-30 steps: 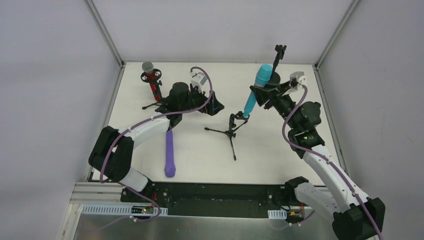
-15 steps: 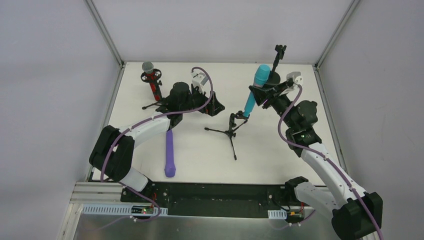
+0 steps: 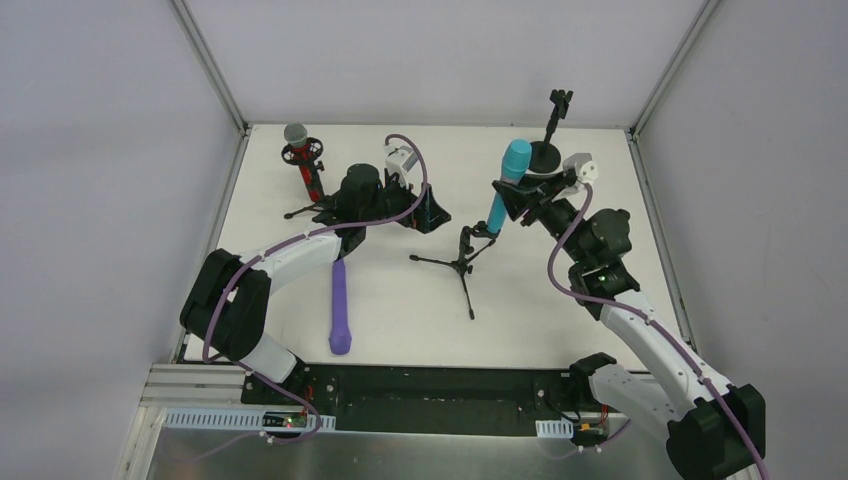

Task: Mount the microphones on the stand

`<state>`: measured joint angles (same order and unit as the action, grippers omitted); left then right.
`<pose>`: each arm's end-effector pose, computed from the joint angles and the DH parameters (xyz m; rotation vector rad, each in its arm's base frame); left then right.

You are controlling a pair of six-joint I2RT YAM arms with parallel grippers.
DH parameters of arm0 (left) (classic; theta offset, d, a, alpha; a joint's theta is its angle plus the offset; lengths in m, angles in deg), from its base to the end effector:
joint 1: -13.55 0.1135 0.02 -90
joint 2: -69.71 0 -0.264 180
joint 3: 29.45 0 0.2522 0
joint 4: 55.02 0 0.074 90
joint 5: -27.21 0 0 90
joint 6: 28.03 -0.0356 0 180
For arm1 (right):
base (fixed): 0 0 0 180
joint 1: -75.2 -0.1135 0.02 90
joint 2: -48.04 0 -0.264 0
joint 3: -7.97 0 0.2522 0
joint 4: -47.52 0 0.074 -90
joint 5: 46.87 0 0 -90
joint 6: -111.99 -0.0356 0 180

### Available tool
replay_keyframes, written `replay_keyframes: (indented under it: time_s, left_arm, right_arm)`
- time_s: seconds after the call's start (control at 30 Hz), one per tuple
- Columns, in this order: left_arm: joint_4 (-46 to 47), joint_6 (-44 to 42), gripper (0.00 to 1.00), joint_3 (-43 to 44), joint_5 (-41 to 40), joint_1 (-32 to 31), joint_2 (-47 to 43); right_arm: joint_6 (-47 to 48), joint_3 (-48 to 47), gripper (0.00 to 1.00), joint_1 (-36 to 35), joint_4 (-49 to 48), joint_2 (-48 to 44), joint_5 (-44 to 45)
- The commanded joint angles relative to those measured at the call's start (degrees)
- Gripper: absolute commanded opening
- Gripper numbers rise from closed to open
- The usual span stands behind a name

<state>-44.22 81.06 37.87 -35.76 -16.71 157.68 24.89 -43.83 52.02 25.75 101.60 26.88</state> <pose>0.2948 -0.1908 0.2703 0.5386 1.7599 -1.0276 0.1955 0.0945 0.3552 -0.5198 1.1371 0.4802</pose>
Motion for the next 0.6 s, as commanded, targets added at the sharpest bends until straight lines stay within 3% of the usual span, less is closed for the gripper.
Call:
replay_keyframes:
  time_s: [0.0,0.2,0.57]
  left_arm:
    - [2.5,0.9,0.99,2.1,2.6,0.4,-0.2]
    - [2.7,1.3,0.99,1.9,2.9,0.5,0.1]
    - [1.3,0.3,0.99,2.1,1.8,0.5,-0.1]
  right_arm:
    - [5.0,2.9,0.00,-1.2,-1.4,-0.5,-1.6]
    - [5.8,9.1,0.00,-2.2,-8.0,-0.1,-1.3]
    - [7.4,11.9,0.00,-3.3,-7.3,1.1,-0.7]
